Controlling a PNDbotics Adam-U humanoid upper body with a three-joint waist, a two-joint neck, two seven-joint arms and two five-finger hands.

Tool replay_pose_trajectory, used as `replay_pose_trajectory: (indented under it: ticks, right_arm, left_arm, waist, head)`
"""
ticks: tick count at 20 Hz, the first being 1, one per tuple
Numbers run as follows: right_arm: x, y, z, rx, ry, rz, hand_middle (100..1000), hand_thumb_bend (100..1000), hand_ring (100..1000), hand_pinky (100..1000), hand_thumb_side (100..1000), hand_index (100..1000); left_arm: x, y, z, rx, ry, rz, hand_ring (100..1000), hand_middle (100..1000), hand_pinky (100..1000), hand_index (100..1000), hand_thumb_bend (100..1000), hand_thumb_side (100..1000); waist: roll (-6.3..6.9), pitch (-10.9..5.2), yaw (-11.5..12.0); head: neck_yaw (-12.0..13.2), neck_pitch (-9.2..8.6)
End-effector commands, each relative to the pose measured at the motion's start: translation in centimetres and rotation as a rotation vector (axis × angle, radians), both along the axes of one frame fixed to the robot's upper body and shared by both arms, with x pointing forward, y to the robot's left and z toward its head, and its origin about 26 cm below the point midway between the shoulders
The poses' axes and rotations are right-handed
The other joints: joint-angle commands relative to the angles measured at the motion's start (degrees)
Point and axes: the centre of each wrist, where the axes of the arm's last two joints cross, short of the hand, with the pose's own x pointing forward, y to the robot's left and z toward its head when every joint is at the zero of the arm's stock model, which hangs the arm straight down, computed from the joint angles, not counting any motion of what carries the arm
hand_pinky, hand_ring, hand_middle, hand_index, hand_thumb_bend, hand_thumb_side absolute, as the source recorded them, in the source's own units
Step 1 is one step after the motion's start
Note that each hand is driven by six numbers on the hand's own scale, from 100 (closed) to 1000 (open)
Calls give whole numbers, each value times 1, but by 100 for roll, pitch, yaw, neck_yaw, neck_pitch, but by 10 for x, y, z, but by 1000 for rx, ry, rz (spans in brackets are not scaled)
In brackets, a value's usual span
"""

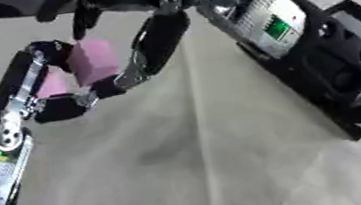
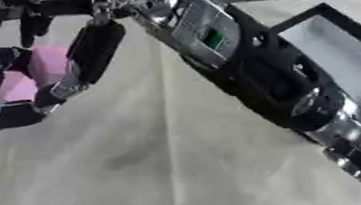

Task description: Pick up the objects with one hand, pass them to the other hand, and then place them into the box on the other side of the table.

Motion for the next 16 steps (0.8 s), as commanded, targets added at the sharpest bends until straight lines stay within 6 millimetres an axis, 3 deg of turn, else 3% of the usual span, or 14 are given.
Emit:
replay_pose_trajectory:
  ticks: [1,16]
  right_arm:
    - [3,-2,5,2,-37,-17,882,491,756,821,216,898]
    - [17,-7,-5,-4,-80,-93,913,498,804,839,240,901]
  left_arm:
    - [-3,5,12,-2,-46,2,546,485,765,357,178,100]
    - [-11,4,16,-38,-63,-49,541,478,765,355,175,100]
  waist:
    - [1,-115,3]
    - [19,-72,30]
  head:
    - [-45,-7]
    - [-252,-7]
